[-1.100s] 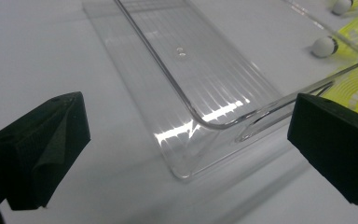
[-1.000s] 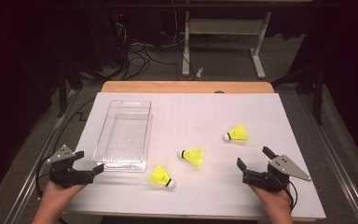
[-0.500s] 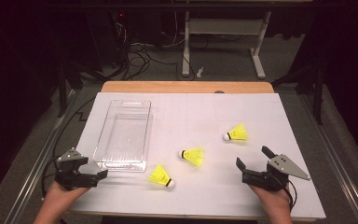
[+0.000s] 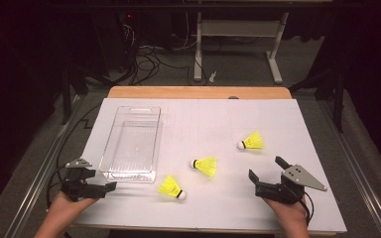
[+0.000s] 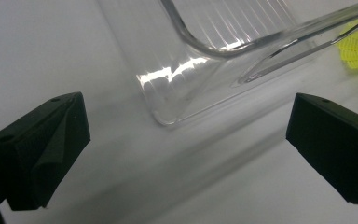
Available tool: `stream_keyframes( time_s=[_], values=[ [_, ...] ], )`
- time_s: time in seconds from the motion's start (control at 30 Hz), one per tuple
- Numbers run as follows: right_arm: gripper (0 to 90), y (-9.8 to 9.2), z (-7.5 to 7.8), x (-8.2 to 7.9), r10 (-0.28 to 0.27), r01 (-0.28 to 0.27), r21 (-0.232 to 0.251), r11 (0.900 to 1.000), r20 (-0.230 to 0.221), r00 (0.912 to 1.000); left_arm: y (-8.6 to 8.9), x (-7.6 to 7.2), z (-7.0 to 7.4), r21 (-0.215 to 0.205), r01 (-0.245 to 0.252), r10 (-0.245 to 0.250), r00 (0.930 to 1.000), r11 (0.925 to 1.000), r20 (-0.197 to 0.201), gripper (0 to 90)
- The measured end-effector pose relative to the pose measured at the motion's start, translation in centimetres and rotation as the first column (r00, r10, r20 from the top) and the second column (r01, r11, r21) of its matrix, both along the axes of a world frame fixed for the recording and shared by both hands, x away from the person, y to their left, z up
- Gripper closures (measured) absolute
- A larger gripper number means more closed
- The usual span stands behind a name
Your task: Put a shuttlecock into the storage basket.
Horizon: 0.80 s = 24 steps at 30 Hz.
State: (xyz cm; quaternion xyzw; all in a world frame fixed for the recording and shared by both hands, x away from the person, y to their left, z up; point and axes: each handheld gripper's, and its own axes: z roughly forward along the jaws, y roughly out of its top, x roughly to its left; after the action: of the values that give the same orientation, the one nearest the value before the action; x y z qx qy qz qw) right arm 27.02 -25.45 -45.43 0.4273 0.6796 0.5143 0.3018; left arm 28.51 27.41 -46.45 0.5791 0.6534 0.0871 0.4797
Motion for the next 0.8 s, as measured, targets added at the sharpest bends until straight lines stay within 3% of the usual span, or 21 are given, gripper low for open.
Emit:
stream_keyframes(
  time_s=[0.27, 0.33, 0.53, 0.8],
  values=[
    [0.1, 0.13, -0.12, -0.22, 0.016, -0.016, -0.002, 1.0, 0.005, 0.9999, -0.21, 0.1, -0.23, 0.043, -0.004, 0.006, 0.9993, 0.9991, -0.038, 0.7],
    [0.1, 0.14, -0.18, -0.24, 0.017, -0.017, -0.001, 1.0, 0.0, 0.9999, -0.22, 0.22, -0.24, 0.086, -0.008, 0.011, 0.9993, 0.9963, -0.035, 0.6],
    [0.1, 0.13, -0.2, -0.32, 0.017, -0.017, -0.004, 1.0, -0.003, 0.9999, -0.61, 0.36, 0.21, 0.086, 0.025, -0.018, 0.9963, 0.996, -0.084, 0.7],
    [0.1, 0.15, -0.22, -0.43, 0.018, -0.018, -0.001, 1.0, -0.004, 0.9998, -0.9, 0.46, 0.11, 0.1, 0.047, -0.03, 0.9868, 0.9938, -0.159, 0.7]
  ],
)
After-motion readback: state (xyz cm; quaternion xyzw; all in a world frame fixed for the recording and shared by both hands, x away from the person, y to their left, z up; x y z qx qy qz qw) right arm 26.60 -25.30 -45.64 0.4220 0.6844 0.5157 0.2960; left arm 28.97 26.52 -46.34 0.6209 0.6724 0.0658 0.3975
